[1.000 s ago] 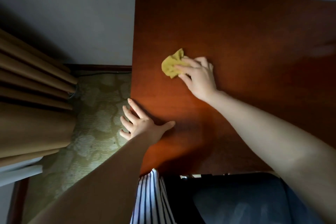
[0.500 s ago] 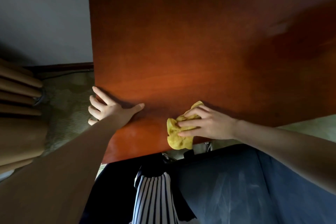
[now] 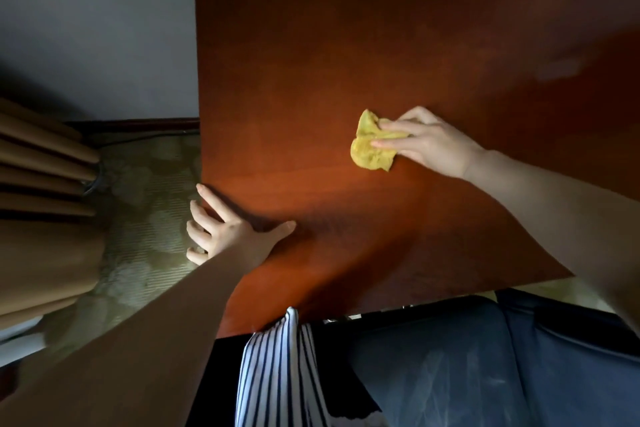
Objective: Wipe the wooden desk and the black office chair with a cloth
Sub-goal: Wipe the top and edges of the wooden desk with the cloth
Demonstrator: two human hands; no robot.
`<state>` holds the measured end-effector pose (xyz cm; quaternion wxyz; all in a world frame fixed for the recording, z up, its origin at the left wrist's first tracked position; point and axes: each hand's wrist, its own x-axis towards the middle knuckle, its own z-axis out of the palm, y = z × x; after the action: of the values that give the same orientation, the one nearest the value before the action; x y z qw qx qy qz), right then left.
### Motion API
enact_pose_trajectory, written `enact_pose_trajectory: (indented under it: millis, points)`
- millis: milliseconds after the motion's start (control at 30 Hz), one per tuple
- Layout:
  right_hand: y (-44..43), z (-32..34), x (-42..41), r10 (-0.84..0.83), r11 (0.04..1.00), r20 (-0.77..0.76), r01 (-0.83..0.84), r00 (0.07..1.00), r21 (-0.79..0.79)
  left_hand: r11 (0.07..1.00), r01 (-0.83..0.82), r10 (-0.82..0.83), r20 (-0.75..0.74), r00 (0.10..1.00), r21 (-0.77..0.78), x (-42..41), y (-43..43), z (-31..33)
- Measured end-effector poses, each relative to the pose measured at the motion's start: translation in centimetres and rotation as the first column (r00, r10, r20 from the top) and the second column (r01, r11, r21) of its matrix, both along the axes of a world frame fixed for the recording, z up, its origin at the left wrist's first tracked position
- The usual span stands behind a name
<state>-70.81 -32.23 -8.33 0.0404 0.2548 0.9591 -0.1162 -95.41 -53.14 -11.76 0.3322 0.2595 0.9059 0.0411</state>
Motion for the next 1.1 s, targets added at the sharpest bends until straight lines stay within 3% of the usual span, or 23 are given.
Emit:
enact_pose_trajectory:
  millis: [233, 300, 400, 467, 633, 833, 1100]
  points:
    - [8.1, -0.7, -5.7, -0.425, 0.904, -0.008, 0.425, 0.905, 0.052, 0.999, -0.025, 0.025, -0.010, 1.000, -0.036, 0.2, 0.3, 0.3]
    - [9.8, -1.1, -7.8, -0.570, 0.820, -0.014, 0.570, 0.822, 0.060, 0.999, -0.018, 0.017, -0.018, 1.000, -0.042, 0.6, 0.1, 0.3]
    - [11.2, -1.4, -12.7, -0.789, 0.611, -0.073, 0.791, 0.610, 0.013, 0.999, -0.024, 0.023, -0.038, 0.999, -0.039, 0.4, 0.1, 0.1]
    - [11.5, -1.7, -15.9, -0.839, 0.540, -0.083, 0.841, 0.537, -0.021, 0.999, -0.029, 0.028, -0.032, 0.999, -0.028, 0.2, 0.0, -0.1]
    - [10.3, -1.8, -21.7, -0.727, 0.687, -0.018, 0.727, 0.686, -0.019, 0.999, -0.047, 0.047, -0.001, 0.999, -0.002, 0.1, -0.1, -0.3]
    - [5.6, -2.4, -23.9, -0.447, 0.893, -0.029, 0.445, 0.894, -0.062, 0.999, -0.045, 0.045, -0.001, 0.999, -0.016, 0.0, 0.3, -0.3]
    - [-2.5, -2.9, -21.6, -0.275, 0.961, -0.023, 0.274, 0.961, -0.039, 0.998, -0.048, 0.050, 0.062, 0.997, -0.030, -0.1, 0.4, 0.1]
